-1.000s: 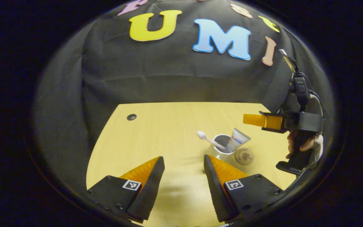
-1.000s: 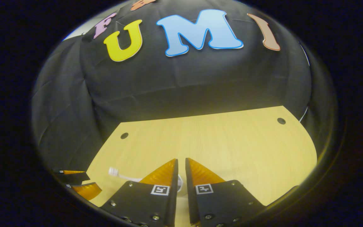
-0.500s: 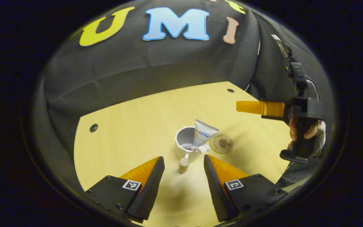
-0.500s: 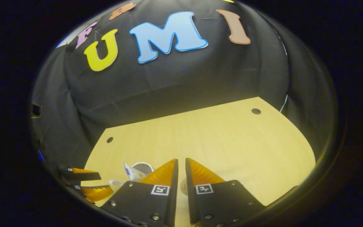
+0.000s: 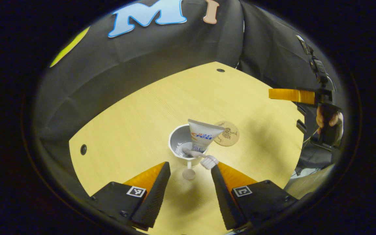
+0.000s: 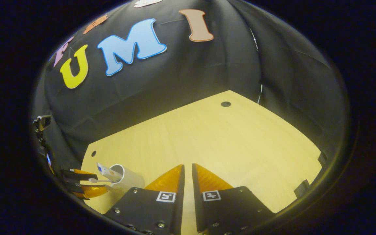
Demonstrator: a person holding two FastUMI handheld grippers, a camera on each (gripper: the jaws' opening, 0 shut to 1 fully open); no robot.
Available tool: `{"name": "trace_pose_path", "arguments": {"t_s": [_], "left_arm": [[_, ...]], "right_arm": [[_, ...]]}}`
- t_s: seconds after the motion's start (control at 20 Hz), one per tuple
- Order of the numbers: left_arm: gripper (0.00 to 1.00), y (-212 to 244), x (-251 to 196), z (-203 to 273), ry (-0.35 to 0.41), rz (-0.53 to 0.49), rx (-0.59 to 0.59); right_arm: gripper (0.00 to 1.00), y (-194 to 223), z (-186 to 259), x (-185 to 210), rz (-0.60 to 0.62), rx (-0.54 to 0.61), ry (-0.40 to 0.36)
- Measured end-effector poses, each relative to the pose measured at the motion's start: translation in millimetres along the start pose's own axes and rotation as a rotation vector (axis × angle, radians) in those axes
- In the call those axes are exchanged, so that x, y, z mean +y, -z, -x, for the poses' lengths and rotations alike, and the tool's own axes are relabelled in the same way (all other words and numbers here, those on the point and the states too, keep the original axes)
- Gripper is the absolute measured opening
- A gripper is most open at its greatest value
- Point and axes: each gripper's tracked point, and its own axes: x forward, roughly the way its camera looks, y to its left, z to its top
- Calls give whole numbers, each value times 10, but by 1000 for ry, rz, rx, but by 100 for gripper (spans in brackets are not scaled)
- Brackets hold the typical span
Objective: Put the toothbrush and toothpaste on the desktop into the cup, then pick up the cup and place it on the coaster on the desktop.
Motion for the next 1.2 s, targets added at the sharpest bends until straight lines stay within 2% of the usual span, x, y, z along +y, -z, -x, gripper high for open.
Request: {"name": "trace_pose_path", "arguments": {"t_s": [0.05, 0.3, 0.45, 0.5, 0.55, 0.6, 0.65, 0.7, 0.75, 1.05, 1.2], "left_arm": [[82, 11, -8, -61, 11, -10, 23], [82, 30, 25, -311, 29, -53, 85], [77, -32, 84, -373, 17, -110, 103], [70, -48, 77, -368, 18, -126, 108], [70, -47, 68, -359, 14, -143, 123], [76, -46, 61, -354, 7, -150, 131], [70, -49, 49, -352, 5, -150, 133], [76, -42, 54, -338, 1, -150, 142], [69, -25, 55, -335, -3, -147, 153], [69, 72, 53, -266, 17, -168, 249], [48, 79, -25, -328, 13, -162, 292]], "right_arm": [[16, 19, 27, -75, -12, -1, 16], [16, 60, 103, -281, -54, 3, 57], [16, 71, 90, -316, -65, 10, 69], [16, 73, 78, -319, -67, 13, 68], [16, 81, 71, -319, -69, 15, 69], [16, 83, 67, -302, -69, 19, 67], [16, 89, 59, -292, -70, 21, 67], [16, 92, 48, -283, -71, 24, 66], [16, 103, 38, -271, -73, 28, 65], [16, 176, -36, -226, -89, 57, 57], [16, 206, -31, -229, -100, 72, 56]]}}
